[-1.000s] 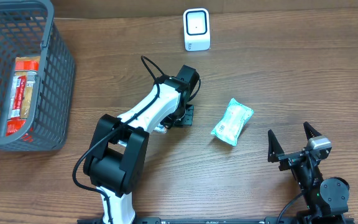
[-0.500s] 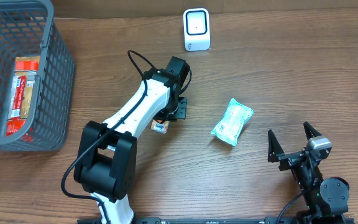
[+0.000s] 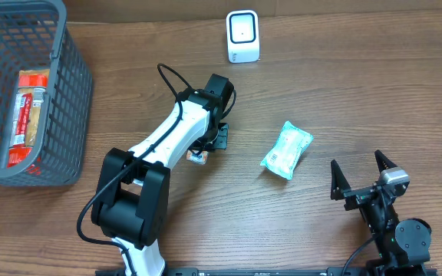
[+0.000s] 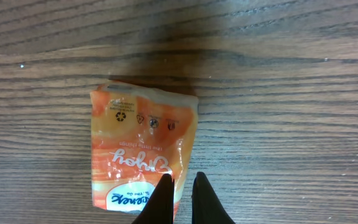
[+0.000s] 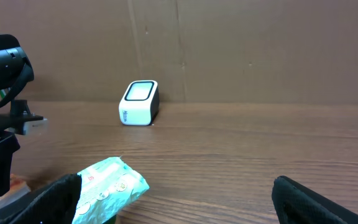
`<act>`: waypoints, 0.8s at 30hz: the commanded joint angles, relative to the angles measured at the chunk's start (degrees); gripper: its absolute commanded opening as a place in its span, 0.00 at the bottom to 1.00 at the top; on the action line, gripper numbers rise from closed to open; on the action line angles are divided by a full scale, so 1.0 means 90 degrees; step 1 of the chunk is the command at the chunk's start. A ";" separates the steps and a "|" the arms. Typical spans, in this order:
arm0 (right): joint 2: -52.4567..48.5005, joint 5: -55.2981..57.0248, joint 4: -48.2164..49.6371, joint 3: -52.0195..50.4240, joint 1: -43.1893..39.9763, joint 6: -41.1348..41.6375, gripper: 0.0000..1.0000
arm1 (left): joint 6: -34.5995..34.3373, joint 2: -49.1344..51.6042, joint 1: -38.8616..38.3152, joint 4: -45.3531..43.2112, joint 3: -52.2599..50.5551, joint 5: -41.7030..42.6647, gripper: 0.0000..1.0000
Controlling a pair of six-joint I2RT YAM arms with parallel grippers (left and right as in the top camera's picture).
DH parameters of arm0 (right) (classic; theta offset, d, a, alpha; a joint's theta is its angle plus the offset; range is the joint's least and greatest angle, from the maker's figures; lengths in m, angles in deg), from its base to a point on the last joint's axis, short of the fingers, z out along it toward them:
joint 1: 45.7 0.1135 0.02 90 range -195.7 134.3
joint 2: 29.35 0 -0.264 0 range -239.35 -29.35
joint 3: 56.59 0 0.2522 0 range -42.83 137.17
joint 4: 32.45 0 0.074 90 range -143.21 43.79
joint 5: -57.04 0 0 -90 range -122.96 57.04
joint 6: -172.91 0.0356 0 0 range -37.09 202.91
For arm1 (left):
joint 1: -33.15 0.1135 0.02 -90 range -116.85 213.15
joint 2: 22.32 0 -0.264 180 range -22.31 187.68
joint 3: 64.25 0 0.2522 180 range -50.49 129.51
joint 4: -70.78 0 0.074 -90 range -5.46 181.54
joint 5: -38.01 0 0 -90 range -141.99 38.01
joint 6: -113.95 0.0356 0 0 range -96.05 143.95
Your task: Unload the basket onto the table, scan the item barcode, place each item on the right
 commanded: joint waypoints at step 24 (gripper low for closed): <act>0.0056 0.0029 0.0029 -0.0066 -0.0017 -0.0027 1.00 | 0.0097 -0.0104 0.0039 -0.0503 -0.0495 0.0121 0.04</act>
